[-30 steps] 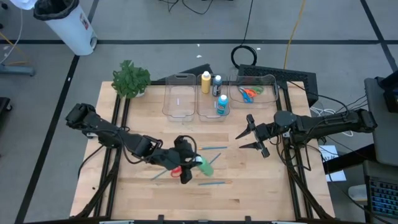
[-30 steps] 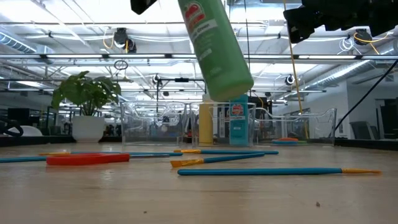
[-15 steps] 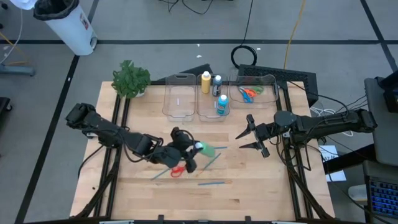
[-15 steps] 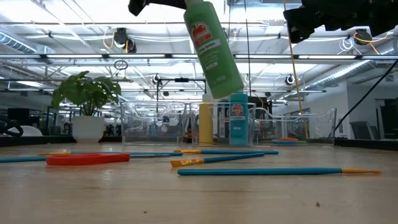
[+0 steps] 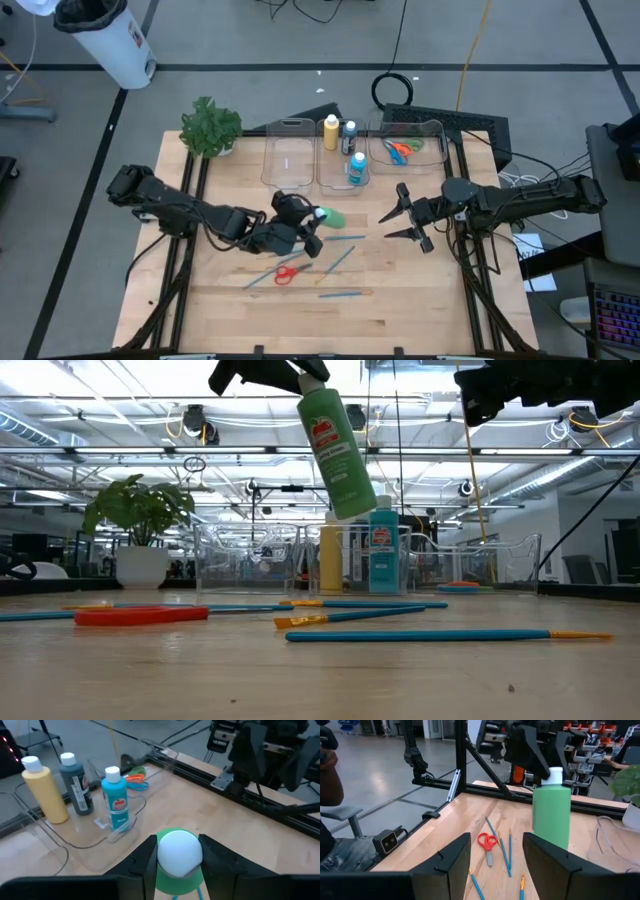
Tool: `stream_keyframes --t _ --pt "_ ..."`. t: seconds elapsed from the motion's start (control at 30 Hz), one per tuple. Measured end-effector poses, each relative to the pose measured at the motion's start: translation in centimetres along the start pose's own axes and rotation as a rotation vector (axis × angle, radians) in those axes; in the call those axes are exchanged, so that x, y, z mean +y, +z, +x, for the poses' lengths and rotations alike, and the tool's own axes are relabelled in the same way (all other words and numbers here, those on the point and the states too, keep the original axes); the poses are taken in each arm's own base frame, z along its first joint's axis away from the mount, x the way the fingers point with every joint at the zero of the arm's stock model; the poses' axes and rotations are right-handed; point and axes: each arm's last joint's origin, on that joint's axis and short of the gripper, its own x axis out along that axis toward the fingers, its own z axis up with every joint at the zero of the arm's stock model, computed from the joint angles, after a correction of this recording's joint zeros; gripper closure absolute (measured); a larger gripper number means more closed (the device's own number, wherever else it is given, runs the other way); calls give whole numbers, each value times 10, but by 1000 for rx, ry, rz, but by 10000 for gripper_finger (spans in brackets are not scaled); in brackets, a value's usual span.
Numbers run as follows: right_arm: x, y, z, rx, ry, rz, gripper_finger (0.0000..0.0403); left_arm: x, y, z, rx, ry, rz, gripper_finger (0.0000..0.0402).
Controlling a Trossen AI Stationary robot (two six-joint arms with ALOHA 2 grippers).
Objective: Pick & Place Paint Supplies
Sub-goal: Put the green paint bottle into the middle transparent bin
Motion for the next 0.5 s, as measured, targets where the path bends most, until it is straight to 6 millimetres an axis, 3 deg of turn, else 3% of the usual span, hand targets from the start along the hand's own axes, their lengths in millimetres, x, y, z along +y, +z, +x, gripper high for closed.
stream_keyframes --t 0.23,0.5 --pt "0 -1 2 8 1 3 232 0 1 6 103 -177 84 277" --pt "-2 -4 6 17 1 5 232 -23 -2 -11 113 -496 215 277"
